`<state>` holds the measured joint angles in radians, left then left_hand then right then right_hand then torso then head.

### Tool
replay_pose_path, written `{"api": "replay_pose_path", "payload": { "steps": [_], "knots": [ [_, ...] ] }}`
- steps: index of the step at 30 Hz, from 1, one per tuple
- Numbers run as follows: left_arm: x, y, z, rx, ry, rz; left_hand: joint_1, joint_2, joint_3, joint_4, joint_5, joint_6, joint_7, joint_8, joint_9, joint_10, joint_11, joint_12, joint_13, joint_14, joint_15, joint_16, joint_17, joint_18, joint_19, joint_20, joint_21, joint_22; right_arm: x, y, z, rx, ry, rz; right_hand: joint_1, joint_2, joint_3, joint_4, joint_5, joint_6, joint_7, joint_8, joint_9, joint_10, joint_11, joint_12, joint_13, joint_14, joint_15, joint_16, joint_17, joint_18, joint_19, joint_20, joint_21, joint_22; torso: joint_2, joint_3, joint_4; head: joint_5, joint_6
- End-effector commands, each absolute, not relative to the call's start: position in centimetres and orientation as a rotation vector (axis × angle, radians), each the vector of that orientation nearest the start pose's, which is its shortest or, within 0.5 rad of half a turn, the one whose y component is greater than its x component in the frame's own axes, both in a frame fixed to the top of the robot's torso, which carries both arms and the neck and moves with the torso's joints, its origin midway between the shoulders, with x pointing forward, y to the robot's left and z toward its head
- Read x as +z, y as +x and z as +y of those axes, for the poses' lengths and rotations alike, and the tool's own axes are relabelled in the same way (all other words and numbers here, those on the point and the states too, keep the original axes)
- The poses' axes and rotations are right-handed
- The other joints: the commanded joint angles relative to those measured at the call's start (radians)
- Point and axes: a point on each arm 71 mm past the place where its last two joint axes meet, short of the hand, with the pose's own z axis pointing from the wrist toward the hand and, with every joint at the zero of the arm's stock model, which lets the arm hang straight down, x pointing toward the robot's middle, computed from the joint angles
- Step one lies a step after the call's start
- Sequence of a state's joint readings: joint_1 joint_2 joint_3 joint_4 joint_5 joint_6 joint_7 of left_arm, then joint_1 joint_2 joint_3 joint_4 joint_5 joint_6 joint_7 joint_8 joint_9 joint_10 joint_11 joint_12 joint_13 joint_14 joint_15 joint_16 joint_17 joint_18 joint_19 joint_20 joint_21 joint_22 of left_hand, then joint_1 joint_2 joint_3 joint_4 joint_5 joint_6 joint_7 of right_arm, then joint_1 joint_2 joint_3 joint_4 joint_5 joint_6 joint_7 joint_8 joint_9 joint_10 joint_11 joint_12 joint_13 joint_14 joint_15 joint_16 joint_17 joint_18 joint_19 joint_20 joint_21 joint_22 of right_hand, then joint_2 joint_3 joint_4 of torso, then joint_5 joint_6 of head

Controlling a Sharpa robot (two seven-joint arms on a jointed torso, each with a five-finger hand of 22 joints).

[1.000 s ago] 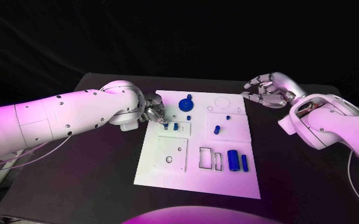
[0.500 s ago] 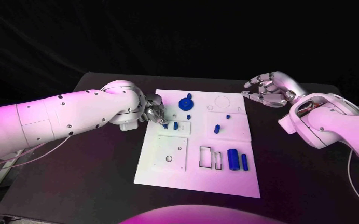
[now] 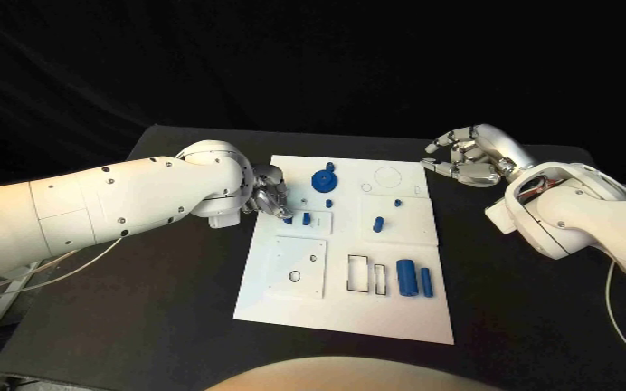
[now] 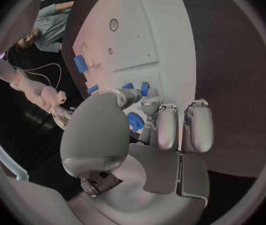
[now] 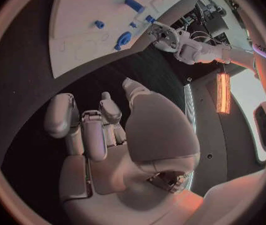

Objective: Assemble the parts on the task board

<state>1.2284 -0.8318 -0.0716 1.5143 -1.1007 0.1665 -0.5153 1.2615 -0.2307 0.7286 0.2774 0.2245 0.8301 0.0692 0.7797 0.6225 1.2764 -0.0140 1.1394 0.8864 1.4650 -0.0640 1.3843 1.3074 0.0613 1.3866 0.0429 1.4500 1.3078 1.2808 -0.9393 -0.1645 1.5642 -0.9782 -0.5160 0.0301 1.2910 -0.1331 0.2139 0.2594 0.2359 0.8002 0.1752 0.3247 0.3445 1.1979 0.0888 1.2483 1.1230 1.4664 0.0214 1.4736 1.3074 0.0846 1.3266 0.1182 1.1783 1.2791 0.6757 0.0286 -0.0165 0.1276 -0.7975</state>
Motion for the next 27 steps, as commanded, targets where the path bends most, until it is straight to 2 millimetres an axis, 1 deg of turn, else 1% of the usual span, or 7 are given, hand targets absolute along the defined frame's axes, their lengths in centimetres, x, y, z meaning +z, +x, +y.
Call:
{"api": "replay_pose_path", "payload": {
  "steps": [1, 2, 10, 14, 19, 22, 27],
  "knots": [
    [-22.76, 47.33, 21.27, -0.379, -0.098, 2.372, 0.005, 0.0, 0.171, -0.164, 0.007, 0.011, -0.006, 0.007, 0.077, 0.01, 0.0, 0.003, 0.001, 0.043, -0.008, 0.001, 0.04, -0.002, 0.006, -0.002, 0.005, 0.008, -17.92, 47.77, -24.46, 0.823, 0.276, 1.596, -0.002, 0.001, 0.0, 0.004, 0.003, -0.005, -0.004, 0.004, 0.001, -0.007, -0.001, -0.005, -0.002, 0.045, -0.009, -0.003, 0.018, 0.014, -0.006, 0.0, -0.005, -0.001, 0.0, 0.0, -0.0002, 0.001, -0.001],
    [-22.76, 47.31, 21.25, -0.379, -0.097, 2.373, 0.005, 0.0, 0.171, -0.164, 0.007, 0.011, -0.006, 0.007, 0.077, 0.01, 0.0, 0.003, 0.001, 0.043, -0.008, 0.001, 0.04, -0.002, 0.006, -0.002, 0.005, 0.008, -17.92, 47.77, -24.46, 0.823, 0.277, 1.596, 0.0, 0.001, -0.003, 0.01, 0.004, -0.005, -0.005, 0.006, 0.002, -0.007, -0.002, -0.005, -0.002, 0.045, -0.01, -0.004, 0.018, 0.014, -0.004, -0.001, -0.006, -0.001, 0.0, -0.0002, -0.0001, 0.001, -0.001],
    [-22.77, 47.2, 21.03, -0.385, -0.09, 2.376, 0.001, -0.004, 0.178, -0.167, 0.008, 0.013, -0.007, 0.009, 0.078, 0.011, -0.001, 0.004, 0.003, 0.044, -0.009, 0.001, 0.041, -0.002, 0.006, -0.003, 0.006, 0.008, -17.95, 47.75, -24.48, 0.823, 0.277, 1.596, 0.0, 0.001, -0.003, 0.01, 0.004, -0.005, -0.005, 0.006, 0.002, -0.007, -0.002, -0.005, -0.002, 0.045, -0.01, -0.004, 0.018, 0.014, -0.004, -0.001, -0.006, -0.001, 0.0, -0.0005, -0.0003, 0.001, 0.0],
    [-22.78, 47.2, 20.93, -0.387, -0.09, 2.377, -0.001, -0.004, 0.179, -0.168, 0.008, 0.014, -0.007, 0.01, 0.079, 0.012, -0.002, 0.004, 0.003, 0.044, -0.009, 0.001, 0.04, -0.002, 0.007, -0.003, 0.006, 0.009, -17.95, 47.74, -24.49, 0.824, 0.277, 1.595, 0.0, 0.001, -0.003, 0.01, 0.004, -0.005, -0.005, 0.006, 0.002, -0.007, -0.002, -0.005, -0.002, 0.045, -0.01, -0.004, 0.018, 0.014, -0.004, -0.001, -0.006, -0.001, 0.0, -0.0001, -0.0002, -0.001, -0.001],
    [-22.83, 47.29, 20.75, -0.393, -0.095, 2.376, -0.026, -0.009, 0.187, -0.161, 0.005, 0.019, -0.012, 0.019, 0.086, 0.018, -0.004, 0.005, 0.006, 0.044, -0.011, 0.001, 0.04, -0.002, 0.007, -0.004, 0.007, 0.011, -17.95, 47.73, -24.49, 0.824, 0.277, 1.595, 0.0, 0.001, -0.003, 0.01, 0.004, -0.005, -0.005, 0.006, 0.002, -0.007, -0.002, -0.005, -0.002, 0.045, -0.01, -0.004, 0.018, 0.014, -0.004, -0.001, -0.006, -0.001, 0.0, 0.0001, 0.0, -0.002, -0.002],
    [-22.99, 47.36, 20.59, -0.396, -0.1, 2.377, -0.043, -0.006, 0.186, -0.153, 0.001, 0.023, -0.016, 0.025, 0.092, 0.022, -0.007, 0.006, 0.007, 0.044, -0.013, 0.001, 0.04, -0.002, 0.007, -0.005, 0.006, 0.011, -17.95, 47.72, -24.5, 0.824, 0.277, 1.595, 0.0, 0.001, -0.003, 0.01, 0.004, -0.005, -0.005, 0.006, 0.002, -0.007, -0.002, -0.005, -0.002, 0.045, -0.01, -0.004, 0.018, 0.014, -0.004, -0.001, -0.006, -0.001, 0.0, -0.0006, -0.0007, -0.003, -0.002],
    [-23.41, 47.33, 20.34, -0.401, -0.105, 2.385, -0.058, -0.003, 0.185, -0.146, -0.001, 0.027, -0.021, 0.03, 0.098, 0.026, -0.011, 0.008, 0.01, 0.044, -0.016, 0.001, 0.041, -0.003, 0.007, -0.006, 0.006, 0.012, -17.95, 47.71, -24.56, 0.823, 0.278, 1.595, 0.0, 0.001, -0.003, 0.01, 0.004, -0.005, -0.005, 0.006, 0.002, -0.007, -0.002, -0.005, -0.002, 0.045, -0.01, -0.004, 0.018, 0.014, -0.004, -0.001, -0.006, -0.001, 0.0, -0.0007, -0.0009, -0.005, -0.003]
  ]
}}
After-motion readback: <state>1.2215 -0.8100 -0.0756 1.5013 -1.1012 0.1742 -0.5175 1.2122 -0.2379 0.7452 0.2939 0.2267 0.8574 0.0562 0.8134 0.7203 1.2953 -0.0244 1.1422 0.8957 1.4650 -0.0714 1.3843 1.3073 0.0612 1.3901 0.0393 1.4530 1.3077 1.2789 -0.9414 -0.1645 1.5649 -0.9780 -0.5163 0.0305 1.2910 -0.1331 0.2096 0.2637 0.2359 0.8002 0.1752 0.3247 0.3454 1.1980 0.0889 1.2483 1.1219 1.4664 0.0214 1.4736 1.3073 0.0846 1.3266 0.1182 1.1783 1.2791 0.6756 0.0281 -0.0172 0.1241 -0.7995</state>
